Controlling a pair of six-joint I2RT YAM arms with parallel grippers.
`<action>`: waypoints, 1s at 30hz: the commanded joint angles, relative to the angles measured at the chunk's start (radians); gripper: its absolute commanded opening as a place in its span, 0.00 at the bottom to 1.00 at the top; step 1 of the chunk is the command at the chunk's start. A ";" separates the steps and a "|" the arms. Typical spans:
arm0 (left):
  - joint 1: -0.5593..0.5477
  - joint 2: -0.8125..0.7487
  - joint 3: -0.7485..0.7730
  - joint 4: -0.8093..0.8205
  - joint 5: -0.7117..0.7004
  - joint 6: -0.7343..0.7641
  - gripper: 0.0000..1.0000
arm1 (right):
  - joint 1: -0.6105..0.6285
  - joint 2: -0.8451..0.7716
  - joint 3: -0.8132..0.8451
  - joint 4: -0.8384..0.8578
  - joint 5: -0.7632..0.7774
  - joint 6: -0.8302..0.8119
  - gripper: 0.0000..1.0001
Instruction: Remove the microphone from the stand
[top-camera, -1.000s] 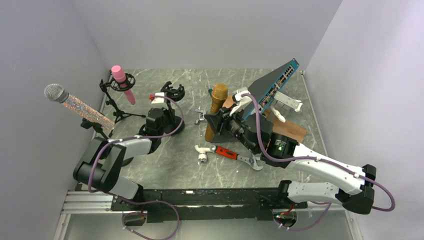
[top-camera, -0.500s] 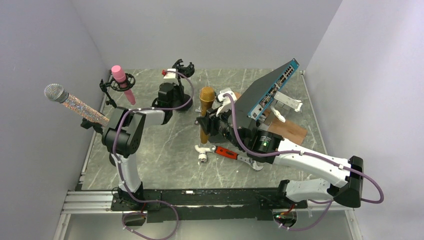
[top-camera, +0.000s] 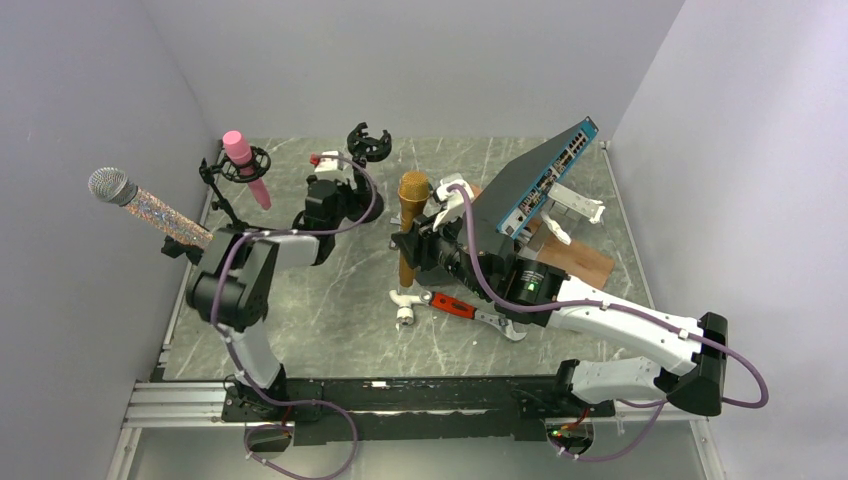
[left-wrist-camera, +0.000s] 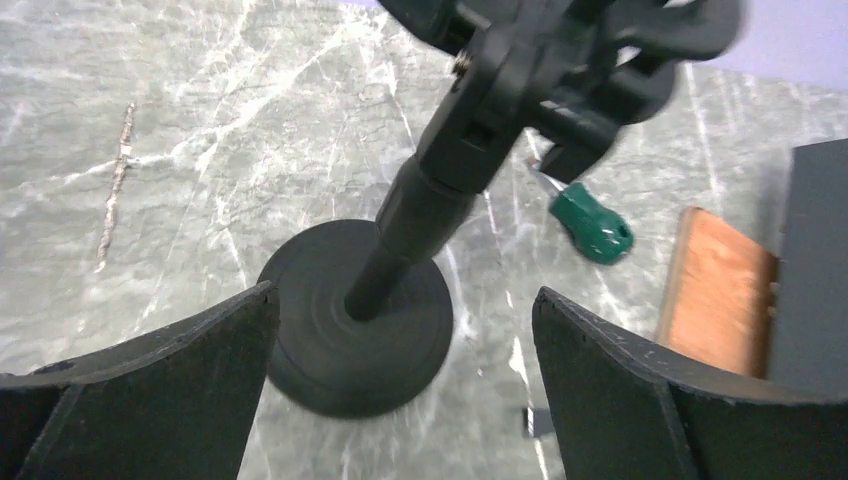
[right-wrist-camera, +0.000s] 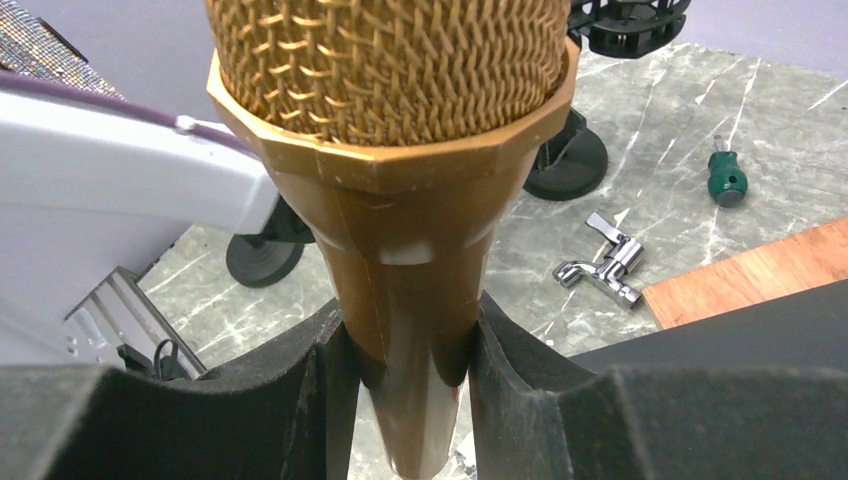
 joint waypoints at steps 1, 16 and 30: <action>-0.008 -0.224 -0.049 -0.059 0.040 -0.109 1.00 | -0.004 -0.023 0.063 0.015 -0.014 0.028 0.00; -0.008 -0.903 -0.107 -0.701 0.424 -0.209 0.99 | -0.005 -0.027 0.096 -0.085 0.000 0.139 0.00; -0.007 -1.221 0.384 -1.230 0.316 -0.024 0.98 | -0.005 0.237 0.289 -0.229 -0.052 0.231 0.00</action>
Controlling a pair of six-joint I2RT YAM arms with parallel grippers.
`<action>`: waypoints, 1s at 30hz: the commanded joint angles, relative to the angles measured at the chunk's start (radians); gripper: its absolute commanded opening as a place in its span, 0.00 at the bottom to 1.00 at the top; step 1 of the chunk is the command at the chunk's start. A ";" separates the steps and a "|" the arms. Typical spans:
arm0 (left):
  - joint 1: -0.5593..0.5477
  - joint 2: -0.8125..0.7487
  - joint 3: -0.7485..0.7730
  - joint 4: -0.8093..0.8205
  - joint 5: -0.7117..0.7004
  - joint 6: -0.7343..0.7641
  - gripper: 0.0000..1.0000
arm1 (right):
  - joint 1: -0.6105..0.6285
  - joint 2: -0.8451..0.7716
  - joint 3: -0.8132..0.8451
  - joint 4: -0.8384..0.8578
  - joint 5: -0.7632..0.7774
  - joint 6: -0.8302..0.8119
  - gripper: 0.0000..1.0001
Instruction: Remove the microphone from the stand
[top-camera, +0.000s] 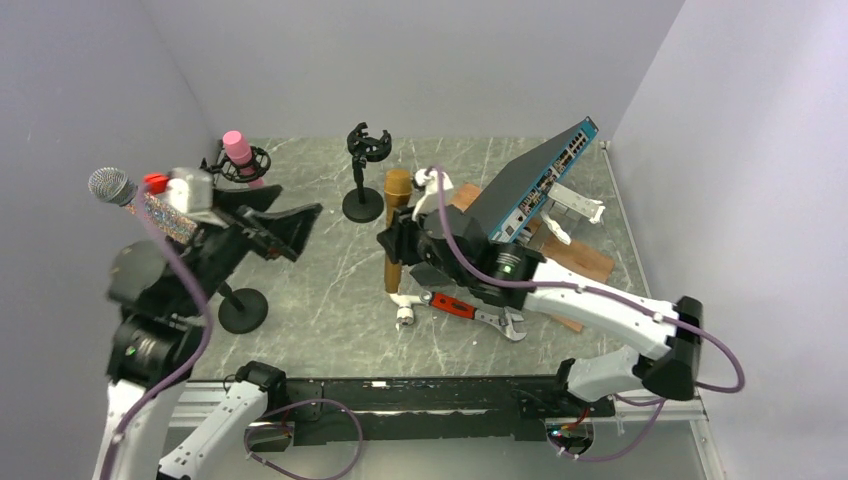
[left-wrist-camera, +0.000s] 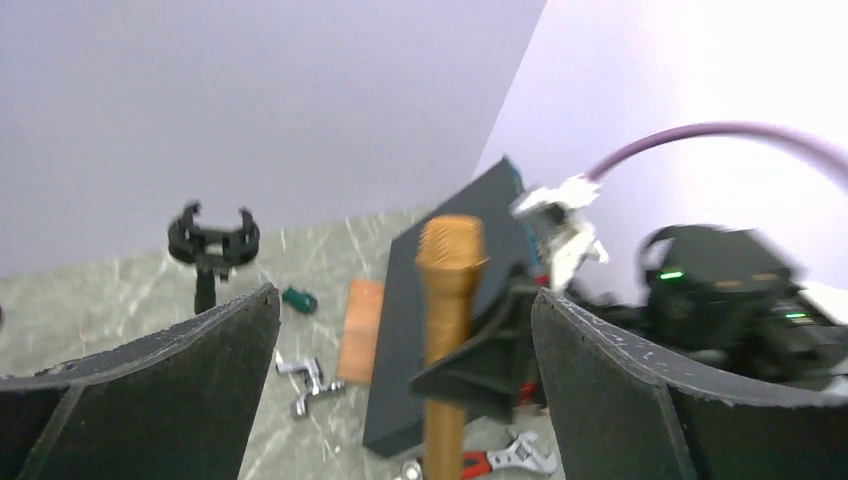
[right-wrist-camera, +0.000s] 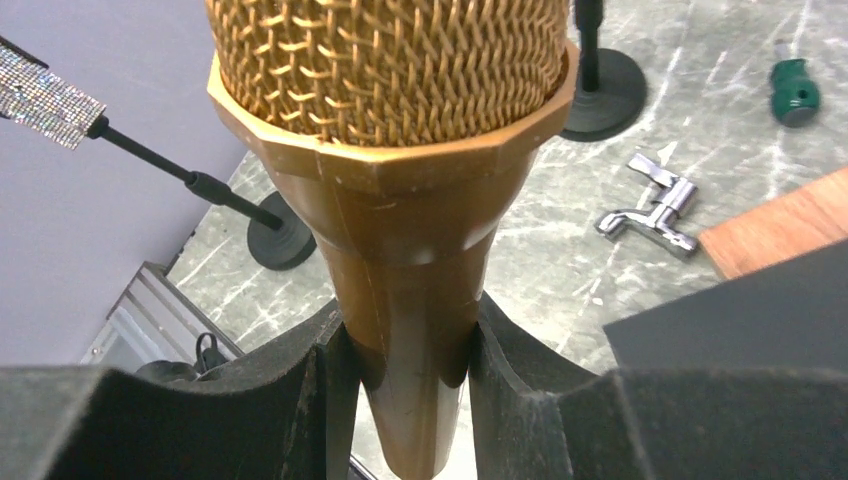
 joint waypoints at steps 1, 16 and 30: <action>-0.002 -0.020 0.137 -0.149 -0.052 0.033 0.98 | -0.003 0.147 0.158 -0.068 -0.078 0.070 0.00; -0.002 -0.065 0.154 -0.254 -0.154 0.009 0.99 | -0.015 0.657 0.431 -0.316 -0.402 0.166 0.00; 0.000 -0.028 0.097 -0.246 -0.134 -0.015 0.99 | -0.026 0.716 0.264 -0.286 -0.303 0.185 0.08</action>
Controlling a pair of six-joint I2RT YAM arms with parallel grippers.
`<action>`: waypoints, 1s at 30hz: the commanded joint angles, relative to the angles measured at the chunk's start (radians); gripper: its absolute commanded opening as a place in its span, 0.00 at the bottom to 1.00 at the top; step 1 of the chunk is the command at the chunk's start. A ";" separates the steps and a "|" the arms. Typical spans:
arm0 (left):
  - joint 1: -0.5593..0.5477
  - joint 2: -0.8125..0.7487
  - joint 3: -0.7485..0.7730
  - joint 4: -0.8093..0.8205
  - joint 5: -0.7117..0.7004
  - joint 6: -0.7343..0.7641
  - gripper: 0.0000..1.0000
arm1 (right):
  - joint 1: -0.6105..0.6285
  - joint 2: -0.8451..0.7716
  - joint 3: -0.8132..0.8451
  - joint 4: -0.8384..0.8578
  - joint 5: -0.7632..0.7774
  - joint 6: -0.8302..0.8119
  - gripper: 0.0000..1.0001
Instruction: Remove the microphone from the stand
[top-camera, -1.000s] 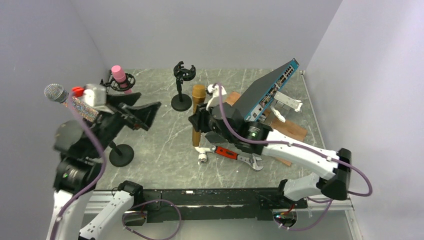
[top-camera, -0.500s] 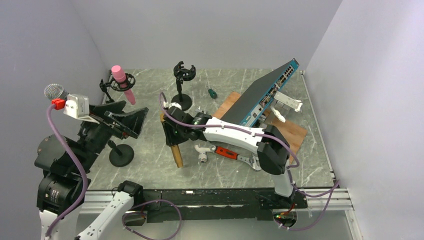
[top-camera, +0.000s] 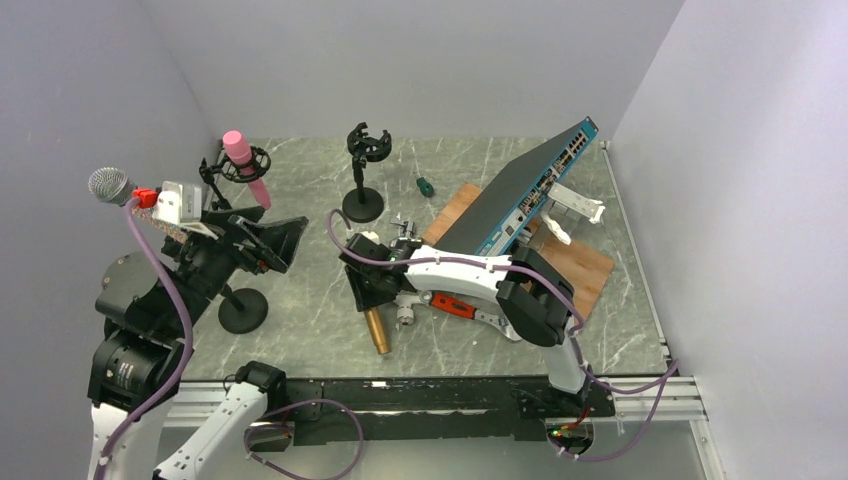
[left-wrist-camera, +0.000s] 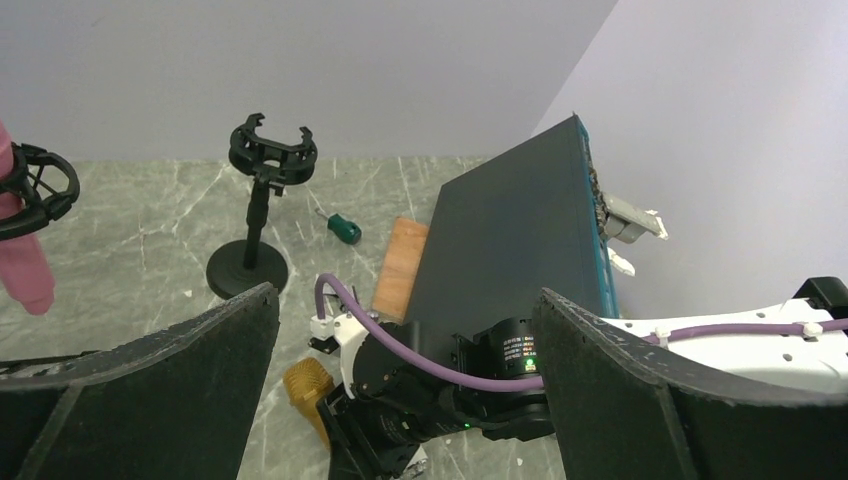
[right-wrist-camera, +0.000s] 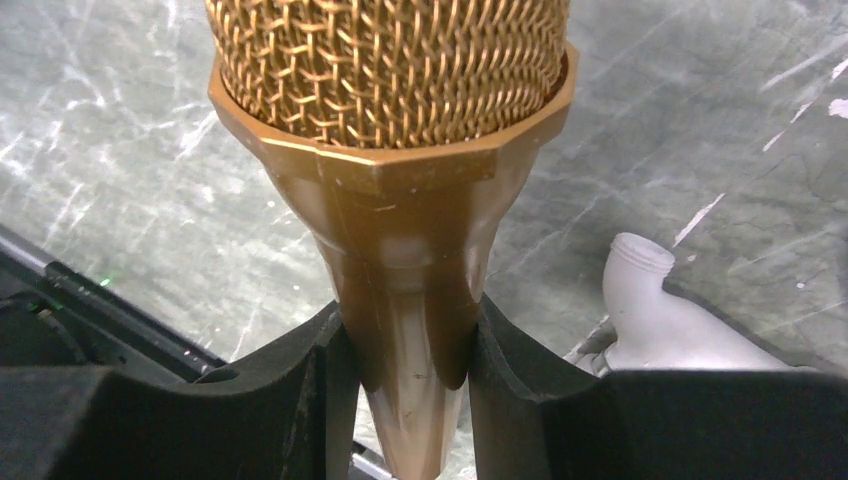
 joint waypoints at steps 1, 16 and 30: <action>0.000 0.034 0.006 -0.010 -0.009 -0.005 0.99 | -0.006 0.017 -0.014 0.018 0.050 0.010 0.09; -0.001 -0.009 0.159 -0.153 -0.304 -0.030 0.99 | -0.006 0.046 -0.045 0.030 0.074 0.016 0.30; -0.001 -0.040 0.310 -0.510 -0.715 -0.002 0.99 | -0.006 0.087 -0.011 0.003 0.102 -0.017 0.55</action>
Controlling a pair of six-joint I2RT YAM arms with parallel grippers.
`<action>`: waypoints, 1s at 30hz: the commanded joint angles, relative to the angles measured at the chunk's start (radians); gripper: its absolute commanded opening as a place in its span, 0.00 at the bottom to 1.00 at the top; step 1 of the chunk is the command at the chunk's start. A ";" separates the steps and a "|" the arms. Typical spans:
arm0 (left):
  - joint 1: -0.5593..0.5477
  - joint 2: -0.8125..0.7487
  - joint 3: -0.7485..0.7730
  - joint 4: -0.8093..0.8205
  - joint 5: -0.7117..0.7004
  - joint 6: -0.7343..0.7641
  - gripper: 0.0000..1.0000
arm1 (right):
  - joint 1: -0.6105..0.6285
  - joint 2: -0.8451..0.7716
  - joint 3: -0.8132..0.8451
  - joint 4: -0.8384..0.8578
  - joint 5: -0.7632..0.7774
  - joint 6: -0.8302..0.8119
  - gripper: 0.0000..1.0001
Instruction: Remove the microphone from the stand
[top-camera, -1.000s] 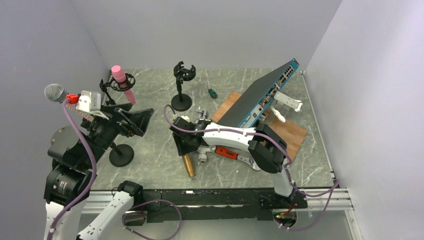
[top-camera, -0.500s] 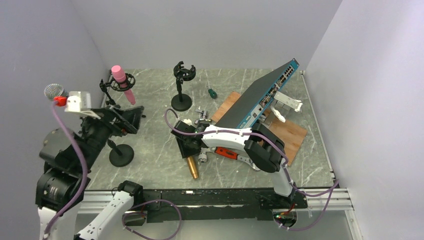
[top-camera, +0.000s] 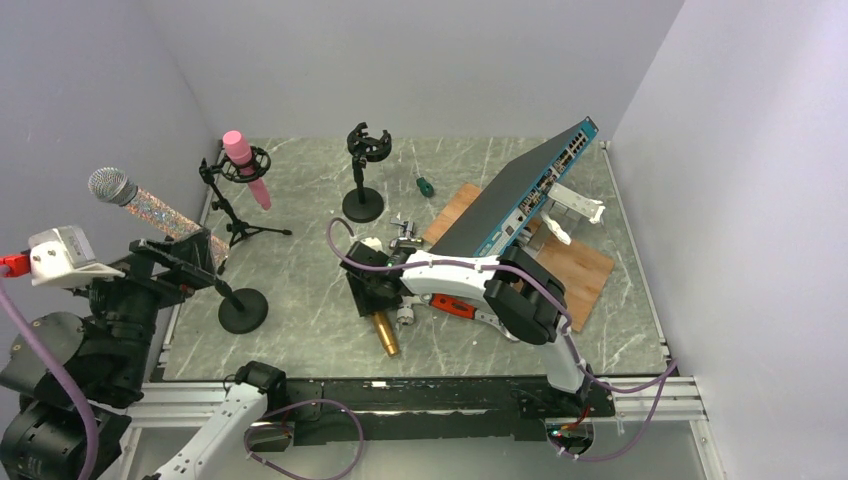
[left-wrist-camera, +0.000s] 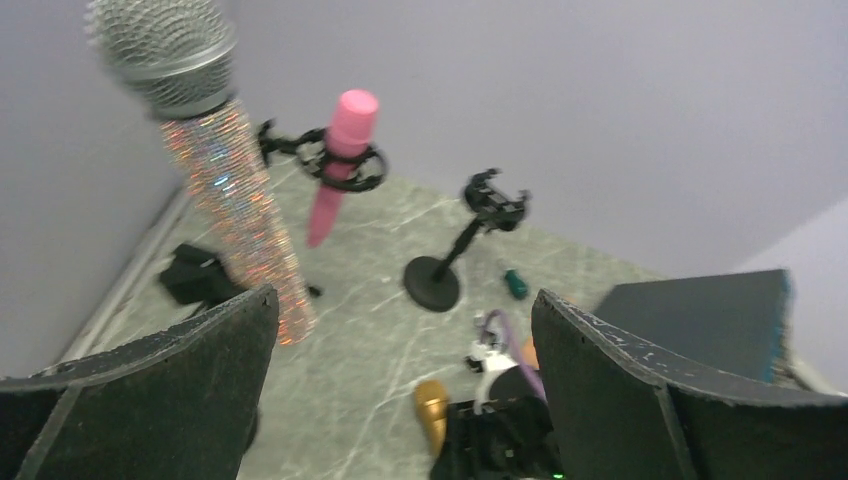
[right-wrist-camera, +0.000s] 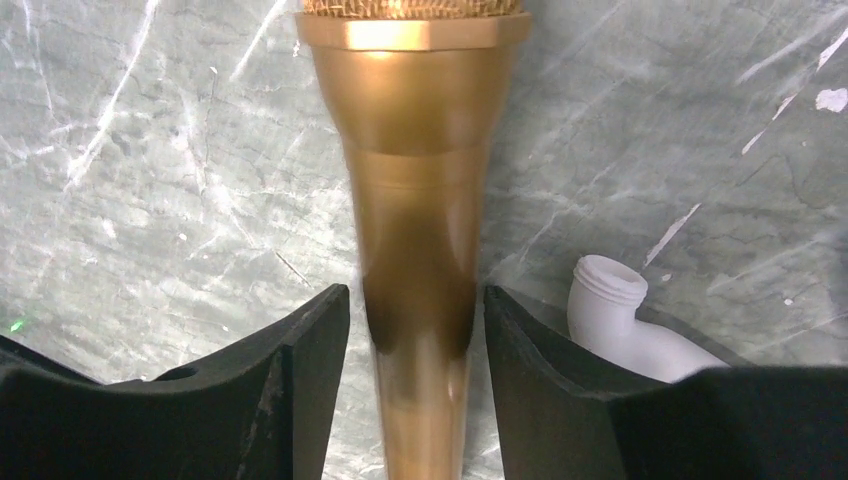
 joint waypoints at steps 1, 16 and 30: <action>0.000 -0.028 -0.042 -0.127 -0.248 0.011 0.99 | -0.005 0.027 0.027 -0.012 0.037 -0.024 0.56; 0.000 0.083 -0.268 0.128 -0.595 0.072 1.00 | 0.063 -0.214 -0.069 0.115 0.114 -0.096 0.71; 0.164 0.096 -0.471 0.384 -0.516 0.147 0.87 | 0.100 -0.441 -0.258 0.286 0.170 -0.134 0.84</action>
